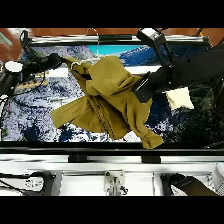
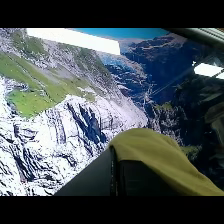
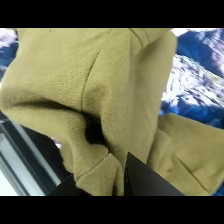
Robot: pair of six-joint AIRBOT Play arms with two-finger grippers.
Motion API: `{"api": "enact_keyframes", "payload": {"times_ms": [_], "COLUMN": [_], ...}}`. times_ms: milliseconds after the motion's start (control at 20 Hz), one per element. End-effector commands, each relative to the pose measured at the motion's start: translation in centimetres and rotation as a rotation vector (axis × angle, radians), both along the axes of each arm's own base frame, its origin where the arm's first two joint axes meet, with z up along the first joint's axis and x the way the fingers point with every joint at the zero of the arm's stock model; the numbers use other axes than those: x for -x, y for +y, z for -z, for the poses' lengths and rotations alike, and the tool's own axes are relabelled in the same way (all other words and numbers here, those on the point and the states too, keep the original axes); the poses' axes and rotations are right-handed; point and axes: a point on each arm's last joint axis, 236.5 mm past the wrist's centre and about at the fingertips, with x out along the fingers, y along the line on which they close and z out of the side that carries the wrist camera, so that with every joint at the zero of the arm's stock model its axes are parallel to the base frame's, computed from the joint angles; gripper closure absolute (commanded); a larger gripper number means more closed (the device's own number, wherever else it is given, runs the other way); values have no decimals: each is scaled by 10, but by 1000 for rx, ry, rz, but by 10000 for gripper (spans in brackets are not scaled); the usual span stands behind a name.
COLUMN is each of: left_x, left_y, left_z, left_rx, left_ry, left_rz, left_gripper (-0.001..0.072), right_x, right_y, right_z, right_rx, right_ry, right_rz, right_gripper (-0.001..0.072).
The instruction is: Fold the shirts.
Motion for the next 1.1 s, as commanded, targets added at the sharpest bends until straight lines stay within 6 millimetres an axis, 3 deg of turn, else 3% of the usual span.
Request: {"api": "enact_keyframes", "payload": {"times_ms": [0,150,400,750,900,1050], "left_x": [12,20,26,30,42,54], "left_y": [1,16,12,1,-7,-12], "left_z": [16,37,40,11,11,16], "left_rx": [-131,-261,-279,-319,-312,-300], "left_ry": [39,96,114,76,116,163], "left_rz": [81,93,128,217,271,311], "left_gripper": [659,659,658,656,656,656], "right_x": [-9,-10,-28,-47,-63,-79], "right_y": [-9,-5,-20,-41,-43,-57], "right_z": [1,-2,-3,7,3,-5], "right_rx": [34,15,79,198,210,267], "right_ry": [-32,-41,-119,-175,-240,-317], "right_rz": [25,23,51,63,77,106], "right_gripper": [633,633,633,633,634,633]}}
